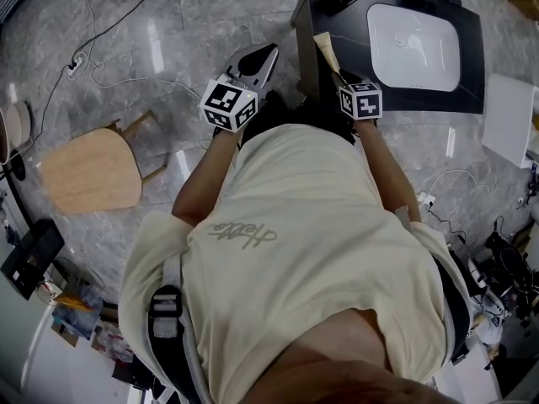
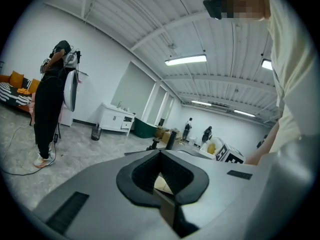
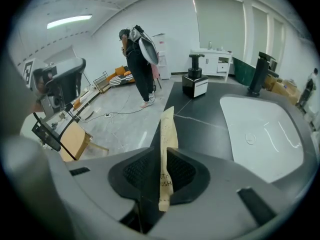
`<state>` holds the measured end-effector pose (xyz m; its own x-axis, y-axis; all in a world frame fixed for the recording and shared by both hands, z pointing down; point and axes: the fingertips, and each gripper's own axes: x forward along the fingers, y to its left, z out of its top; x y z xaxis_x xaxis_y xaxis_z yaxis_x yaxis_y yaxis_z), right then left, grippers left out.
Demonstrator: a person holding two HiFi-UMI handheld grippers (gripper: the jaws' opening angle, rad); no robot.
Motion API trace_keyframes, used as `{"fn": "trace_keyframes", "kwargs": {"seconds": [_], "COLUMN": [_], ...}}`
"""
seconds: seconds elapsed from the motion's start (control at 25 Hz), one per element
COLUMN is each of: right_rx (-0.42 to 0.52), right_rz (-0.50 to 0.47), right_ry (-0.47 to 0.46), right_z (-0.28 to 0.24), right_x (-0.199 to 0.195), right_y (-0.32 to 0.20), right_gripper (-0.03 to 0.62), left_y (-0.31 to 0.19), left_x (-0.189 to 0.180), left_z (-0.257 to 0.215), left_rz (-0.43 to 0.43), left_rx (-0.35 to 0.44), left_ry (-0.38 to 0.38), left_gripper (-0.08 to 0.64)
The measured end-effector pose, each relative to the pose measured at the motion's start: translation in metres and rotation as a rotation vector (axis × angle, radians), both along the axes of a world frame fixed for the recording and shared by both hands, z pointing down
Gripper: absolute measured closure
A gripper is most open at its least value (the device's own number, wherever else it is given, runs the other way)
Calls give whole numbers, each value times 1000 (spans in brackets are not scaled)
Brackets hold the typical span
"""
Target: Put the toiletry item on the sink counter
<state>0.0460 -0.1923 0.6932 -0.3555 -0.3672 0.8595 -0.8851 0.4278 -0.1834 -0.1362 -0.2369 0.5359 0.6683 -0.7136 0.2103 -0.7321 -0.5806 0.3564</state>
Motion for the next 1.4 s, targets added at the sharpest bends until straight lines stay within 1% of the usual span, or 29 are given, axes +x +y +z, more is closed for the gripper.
{"fn": "trace_keyframes", "kwargs": {"seconds": [0.16,0.32,0.52,0.6,0.64,0.68,0.72,0.76,0.92,1.08,1.2,1.32,1.4], "right_rx": [56,119,231,273,296,319,341,362,433,484,531,584,645], "right_rz": [-3,7,40,26,13,-2,-14,-26,-59,-67,-78,-67,-63], "right_ry": [-29,-119,-220,-252,-265,-274,-282,-289,-321,-355,-365,-390,-392], "right_z": [-21,-52,-98,-119,-129,-139,-149,-159,-190,-213,-232,-254,-273], "right_x": [0,-1,6,8,10,11,14,17,29,38,48,59,69], "right_y": [3,1,-6,-8,-8,-8,-8,-8,-12,-15,-16,-18,-23], "right_gripper": [511,511,514,561,561,562,586,597,597,597,597,597,597], "left_y": [7,11,18,22,24,24,25,26,28,29,26,21,16], "left_x": [8,19,31,36,39,42,46,50,64,71,79,89,98], "left_z": [-6,-13,-31,-38,-43,-47,-53,-59,-81,-102,-117,-128,-134], "left_rz": [5,6,-1,-6,-9,-12,-14,-16,-14,3,8,20,33], "left_rx": [6,18,40,47,52,58,66,74,123,169,191,204,215], "left_ry": [-9,-26,-49,-59,-63,-68,-72,-74,-93,-124,-110,-103,-106], "left_gripper": [557,557,557,557,557,557,557,557,557,557,557,557,557]}}
